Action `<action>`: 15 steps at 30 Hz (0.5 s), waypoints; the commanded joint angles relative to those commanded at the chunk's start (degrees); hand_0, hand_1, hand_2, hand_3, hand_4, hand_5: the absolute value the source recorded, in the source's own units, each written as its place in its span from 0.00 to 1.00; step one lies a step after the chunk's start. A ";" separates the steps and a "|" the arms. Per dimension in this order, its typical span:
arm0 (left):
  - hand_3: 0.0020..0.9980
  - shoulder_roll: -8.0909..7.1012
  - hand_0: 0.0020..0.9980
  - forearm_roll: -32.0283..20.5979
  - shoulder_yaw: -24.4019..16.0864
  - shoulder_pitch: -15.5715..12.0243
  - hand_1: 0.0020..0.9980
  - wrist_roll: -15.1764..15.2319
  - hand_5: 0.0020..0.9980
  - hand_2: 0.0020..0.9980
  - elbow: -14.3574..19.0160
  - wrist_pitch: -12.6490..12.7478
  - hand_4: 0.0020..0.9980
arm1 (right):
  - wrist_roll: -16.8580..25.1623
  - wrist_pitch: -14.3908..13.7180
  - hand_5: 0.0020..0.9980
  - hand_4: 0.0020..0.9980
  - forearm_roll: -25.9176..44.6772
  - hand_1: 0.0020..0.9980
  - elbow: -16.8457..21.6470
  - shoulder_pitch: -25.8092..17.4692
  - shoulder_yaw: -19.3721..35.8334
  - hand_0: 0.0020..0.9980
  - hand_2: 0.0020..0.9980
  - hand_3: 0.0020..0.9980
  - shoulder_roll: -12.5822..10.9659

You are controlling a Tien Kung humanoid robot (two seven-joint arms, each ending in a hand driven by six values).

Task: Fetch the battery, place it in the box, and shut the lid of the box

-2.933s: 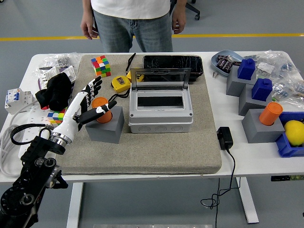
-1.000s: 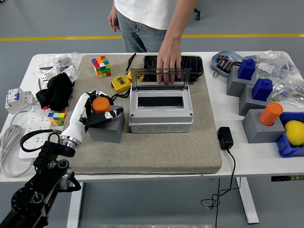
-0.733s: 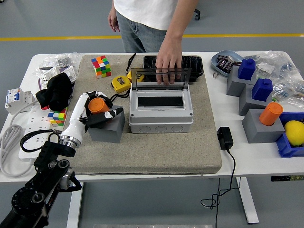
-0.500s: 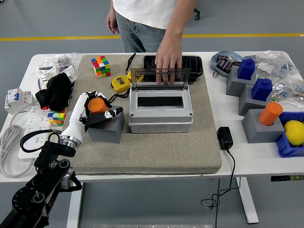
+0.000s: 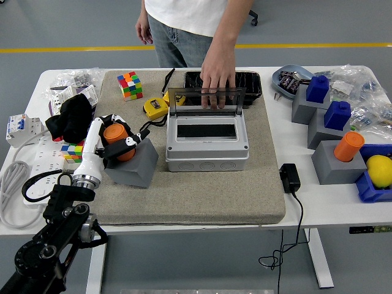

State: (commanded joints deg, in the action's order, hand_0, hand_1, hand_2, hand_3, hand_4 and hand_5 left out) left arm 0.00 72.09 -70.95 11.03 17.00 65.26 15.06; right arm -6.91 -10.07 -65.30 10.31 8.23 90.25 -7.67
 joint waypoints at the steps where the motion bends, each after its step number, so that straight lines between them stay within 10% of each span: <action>1: 0.08 0.00 0.03 -0.08 0.01 -0.01 0.04 0.04 0.09 0.06 0.00 0.11 1.00 | -0.01 -0.01 1.00 1.00 0.00 0.91 0.00 -0.01 -0.01 1.00 0.85 0.82 0.00; 15: 0.08 0.00 0.03 1.48 0.33 0.43 0.03 -0.30 0.07 0.06 2.41 1.42 1.00 | -0.14 -0.08 1.00 1.00 -0.06 0.91 0.00 0.13 0.07 1.00 0.84 0.82 -0.18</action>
State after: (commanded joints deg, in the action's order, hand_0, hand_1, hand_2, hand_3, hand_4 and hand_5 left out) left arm 0.00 73.58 -70.62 11.47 16.69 67.67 16.48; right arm -7.05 -10.15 -65.36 10.31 8.36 90.32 -7.85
